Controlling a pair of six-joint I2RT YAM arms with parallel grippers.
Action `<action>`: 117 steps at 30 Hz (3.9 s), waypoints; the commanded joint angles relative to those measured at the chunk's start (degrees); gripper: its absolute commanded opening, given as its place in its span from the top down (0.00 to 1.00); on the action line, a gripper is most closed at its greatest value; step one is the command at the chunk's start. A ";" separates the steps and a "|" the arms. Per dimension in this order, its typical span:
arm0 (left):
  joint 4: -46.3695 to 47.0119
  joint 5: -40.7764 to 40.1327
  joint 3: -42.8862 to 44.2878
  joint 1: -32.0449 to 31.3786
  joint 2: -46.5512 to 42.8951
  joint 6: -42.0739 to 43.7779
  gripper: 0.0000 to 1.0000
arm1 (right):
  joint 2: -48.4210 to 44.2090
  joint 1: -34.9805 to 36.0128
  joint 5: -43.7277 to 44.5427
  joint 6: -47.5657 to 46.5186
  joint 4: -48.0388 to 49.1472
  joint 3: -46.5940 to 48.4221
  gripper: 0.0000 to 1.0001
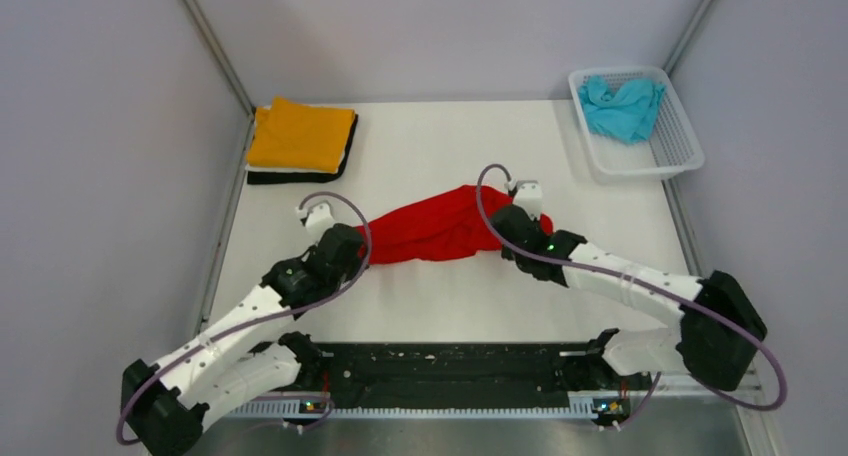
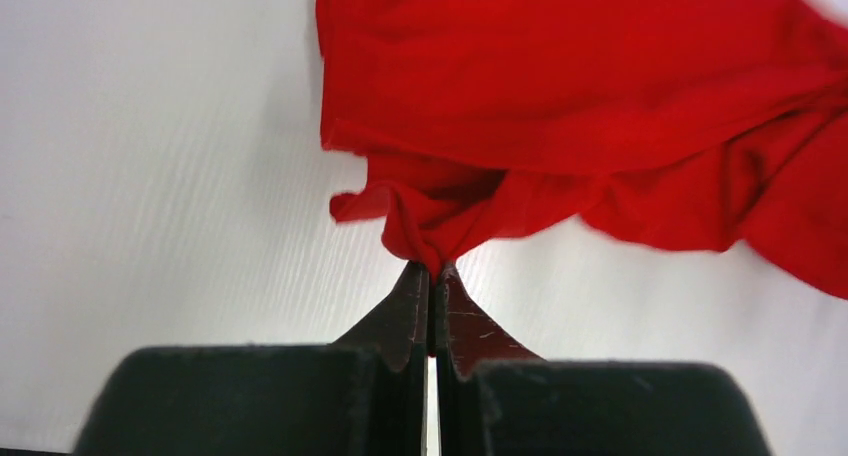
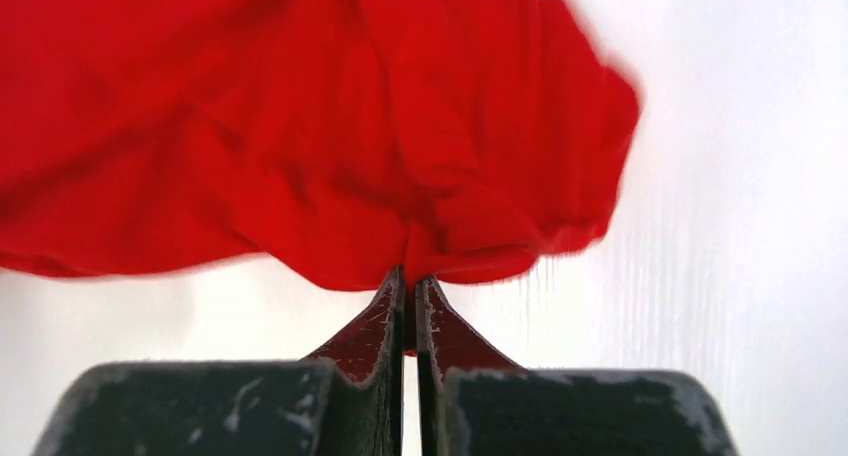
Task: Fold and stack the t-shirts
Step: Flatten out the tshirt
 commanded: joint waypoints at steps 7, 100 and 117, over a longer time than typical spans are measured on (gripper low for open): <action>-4.88 -25.04 17.85 -0.24 -12.15 6.03 1.00 | -19.74 -10.31 6.47 -9.57 -5.04 26.08 1.00; 5.09 4.38 23.28 29.64 9.32 15.60 1.00 | -9.88 20.64 10.51 -3.58 -7.98 16.05 1.00; -3.13 17.03 65.44 29.55 -6.94 22.65 1.00 | -18.86 19.35 -16.16 -29.20 -18.69 74.41 1.00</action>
